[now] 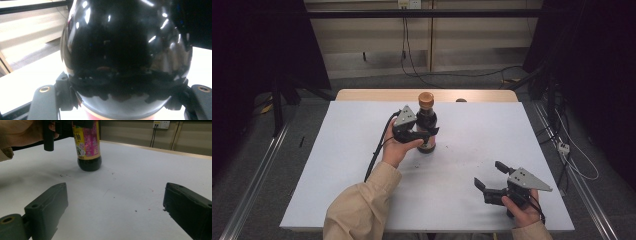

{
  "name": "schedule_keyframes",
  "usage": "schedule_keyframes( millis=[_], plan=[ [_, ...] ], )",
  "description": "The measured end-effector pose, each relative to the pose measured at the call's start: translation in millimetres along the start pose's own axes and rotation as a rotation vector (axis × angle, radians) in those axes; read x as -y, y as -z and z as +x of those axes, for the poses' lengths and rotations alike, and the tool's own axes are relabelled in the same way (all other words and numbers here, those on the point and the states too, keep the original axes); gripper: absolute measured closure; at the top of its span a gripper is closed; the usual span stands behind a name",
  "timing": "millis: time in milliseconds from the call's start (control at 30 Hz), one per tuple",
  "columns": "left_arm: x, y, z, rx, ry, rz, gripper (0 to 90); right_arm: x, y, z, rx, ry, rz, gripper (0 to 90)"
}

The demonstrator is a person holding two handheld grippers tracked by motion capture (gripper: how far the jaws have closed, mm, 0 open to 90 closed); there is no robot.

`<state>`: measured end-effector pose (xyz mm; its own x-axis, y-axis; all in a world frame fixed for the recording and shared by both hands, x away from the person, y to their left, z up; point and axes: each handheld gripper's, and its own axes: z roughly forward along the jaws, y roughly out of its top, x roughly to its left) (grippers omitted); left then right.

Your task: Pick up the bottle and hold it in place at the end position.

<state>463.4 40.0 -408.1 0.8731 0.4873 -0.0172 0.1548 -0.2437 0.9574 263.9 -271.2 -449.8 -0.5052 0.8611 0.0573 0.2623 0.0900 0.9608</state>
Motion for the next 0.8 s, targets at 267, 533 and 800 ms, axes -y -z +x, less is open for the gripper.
schedule_keyframes(
  millis=[267,533,800],
  plan=[
    [0.8,0.0,0.5,0.002,0.01,-0.001,29.7,-0.1,-1.8,0.8,-0.003,0.003,0.006,5.5],
    [0.6,0.0,-0.1,0.002,0.015,0.003,30.4,-11.3,-12.6,2.6,-0.007,0.002,0.026,5.4],
    [0.8,0.0,0.4,0.001,0.019,0.004,30.5,-38.8,-29.7,4.1,-0.034,-0.047,0.024,5.3]
  ],
)
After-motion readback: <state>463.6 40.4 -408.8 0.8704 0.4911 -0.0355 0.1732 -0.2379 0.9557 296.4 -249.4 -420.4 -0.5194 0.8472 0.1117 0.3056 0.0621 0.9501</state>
